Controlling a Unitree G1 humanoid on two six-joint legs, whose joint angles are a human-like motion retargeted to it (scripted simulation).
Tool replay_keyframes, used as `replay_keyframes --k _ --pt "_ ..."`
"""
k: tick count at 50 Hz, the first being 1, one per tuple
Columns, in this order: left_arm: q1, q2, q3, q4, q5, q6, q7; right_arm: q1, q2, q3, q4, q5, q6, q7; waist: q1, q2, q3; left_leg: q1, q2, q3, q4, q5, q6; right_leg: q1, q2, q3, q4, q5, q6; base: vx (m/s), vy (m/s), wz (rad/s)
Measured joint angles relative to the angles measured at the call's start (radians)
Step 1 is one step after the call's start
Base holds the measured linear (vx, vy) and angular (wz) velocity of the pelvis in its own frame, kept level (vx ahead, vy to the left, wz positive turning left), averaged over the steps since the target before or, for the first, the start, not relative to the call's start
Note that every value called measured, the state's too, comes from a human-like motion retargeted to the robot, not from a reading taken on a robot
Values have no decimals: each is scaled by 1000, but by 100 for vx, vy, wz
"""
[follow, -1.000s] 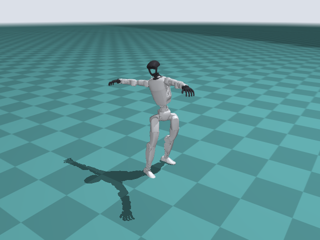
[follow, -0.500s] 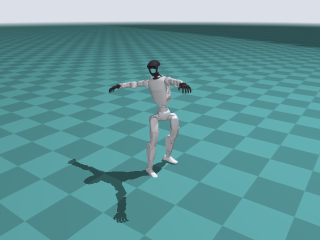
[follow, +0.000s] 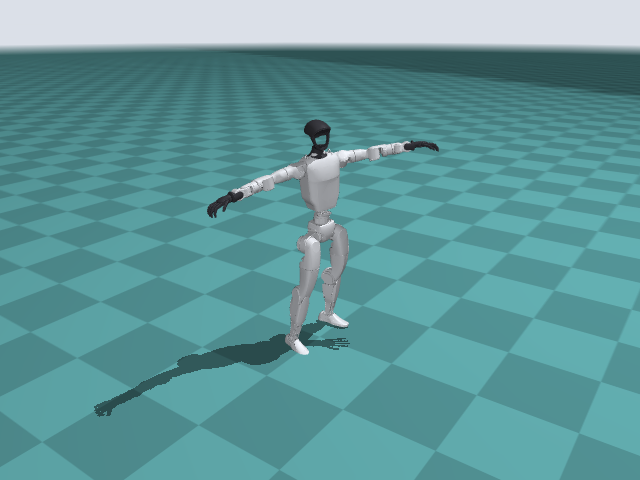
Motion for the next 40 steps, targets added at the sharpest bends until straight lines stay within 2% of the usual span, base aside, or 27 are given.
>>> replay_keyframes --k 2,5,8,10,15,23,25,27,28,30,35,40 --pt "44 11 42 11 14 -7 -1 -6 2 11 -3 -15 -17 2 64 -29 -8 -17 -8 -54 12 -5 6 20 -11 -52 5 -11 -2 4 8 141" --pt "130 28 132 36 62 -47 -17 -21 4 4 5 -84 -95 25 162 -72 -5 -25 -28 -139 34 -21 16 72 -34 -129 10 -31 -8 5 10 140" --pt "206 46 220 56 91 -53 -21 -42 3 21 -4 -115 -108 41 270 -114 -4 -71 -42 -204 95 -53 42 78 -56 -210 63 -63 -12 2 6 131" --pt "256 49 266 61 92 -49 -27 -54 2 52 -17 -119 -101 29 350 -143 8 -61 -55 -266 41 -16 24 122 -48 -255 0 -36 0 2 4 128" --pt "369 67 379 67 126 -50 -30 -111 13 136 -43 -161 -100 30 551 -215 52 -80 -85 -387 24 6 33 173 -55 -376 -11 -37 0 1 4 125" --pt "599 79 593 72 101 -18 25 -256 23 372 -137 -172 -105 -14 904 -307 124 -124 -135 -532 9 45 59 194 -79 -512 18 -54 -18 1 5 95" --pt "680 67 673 81 88 -4 52 -328 28 436 -159 -186 -106 -38 994 -321 141 -134 -143 -556 3 53 62 194 -82 -534 20 -54 -23 0 5 65" --pt "883 26 873 76 58 20 88 -507 43 596 -164 -192 -91 -66 1058 -328 155 -145 -153 -576 -7 65 67 191 -87 -554 19 -51 -23 -1 6 60" --pt "932 9 922 77 29 50 114 -565 54 655 -172 -174 -52 -93 1095 -346 162 -162 -163 -581 -16 79 72 178 -94 -566 15 -43 -11 -2 7 61" --pt "1122 -51 1107 76 -25 91 141 -790 101 877 -167 -150 -4 -124 1130 -364 160 -191 -175 -600 -27 97 74 159 -100 -590 8 -35 -3 -2 7 67" --pt "1324 -164 1322 119 -191 128 122 -1054 199 1122 -165 -179 2 -136 1221 -384 171 -234 -204 -672 -30 123 84 161 -97 -664 -8 -24 -14 -1 7 84" --pt "1421 -233 1413 120 -274 135 101 -1208 265 1262 -150 -189 -3 -126 1265 -388 178 -267 -233 -759 -32 147 84 172 -93 -753 -3 -21 -25 -1 6 98"
